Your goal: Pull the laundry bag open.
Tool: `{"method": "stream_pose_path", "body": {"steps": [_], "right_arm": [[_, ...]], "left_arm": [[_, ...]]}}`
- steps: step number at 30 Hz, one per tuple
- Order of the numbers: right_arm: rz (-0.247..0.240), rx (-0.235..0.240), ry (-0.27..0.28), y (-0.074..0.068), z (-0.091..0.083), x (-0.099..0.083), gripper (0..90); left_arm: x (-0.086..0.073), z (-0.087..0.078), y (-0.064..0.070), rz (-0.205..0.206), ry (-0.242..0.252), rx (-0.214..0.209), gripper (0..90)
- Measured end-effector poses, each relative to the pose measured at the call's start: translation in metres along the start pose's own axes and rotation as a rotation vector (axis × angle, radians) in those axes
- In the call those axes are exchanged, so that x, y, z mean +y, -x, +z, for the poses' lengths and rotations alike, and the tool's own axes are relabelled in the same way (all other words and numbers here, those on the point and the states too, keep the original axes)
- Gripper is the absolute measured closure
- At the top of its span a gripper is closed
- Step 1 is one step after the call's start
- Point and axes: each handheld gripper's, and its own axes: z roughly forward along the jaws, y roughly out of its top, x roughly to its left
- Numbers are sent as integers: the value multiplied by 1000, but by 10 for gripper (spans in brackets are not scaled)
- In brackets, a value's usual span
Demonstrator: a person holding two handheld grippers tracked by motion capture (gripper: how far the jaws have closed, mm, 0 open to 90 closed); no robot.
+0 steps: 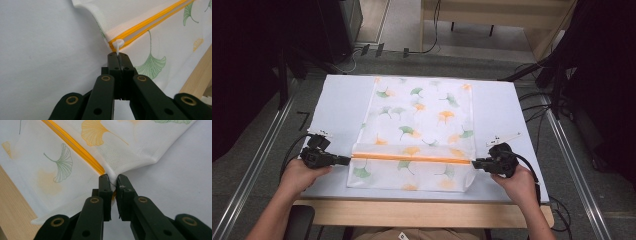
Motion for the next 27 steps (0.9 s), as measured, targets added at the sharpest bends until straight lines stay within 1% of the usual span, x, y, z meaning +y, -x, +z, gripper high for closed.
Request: {"method": "stream_pose_path", "body": {"steps": [3, 7, 8, 10, 11, 12, 16, 19, 27], "right_arm": [[0, -5, -2, 1, 1, 0, 850], [12, -11, -7, 3, 2, 0, 850], [16, -15, -7, 6, 2, -1, 849], [24, -19, -4, 8, 2, -1, 848], [27, -25, -3, 10, 1, -2, 847], [34, -28, -2, 11, 1, -2, 845], [47, -25, -3, 14, 1, -4, 840], [41, -19, -2, 13, 2, -4, 839], [49, -13, -6, 13, 3, -6, 832]], "left_arm": [[0, 0, 0, 4, -3, -3, 900], [1, 1, 2, 12, -10, -8, 900], [1, 3, 3, 16, -14, -17, 900], [1, 4, 4, 18, -19, -20, 900], [1, 5, 7, 29, -28, -22, 900], [1, 6, 8, 25, -27, -27, 900], [1, 8, 8, 28, -30, -25, 900], [1, 8, 8, 25, -29, -23, 900], [1, 10, 7, 28, -26, -18, 900]]}}
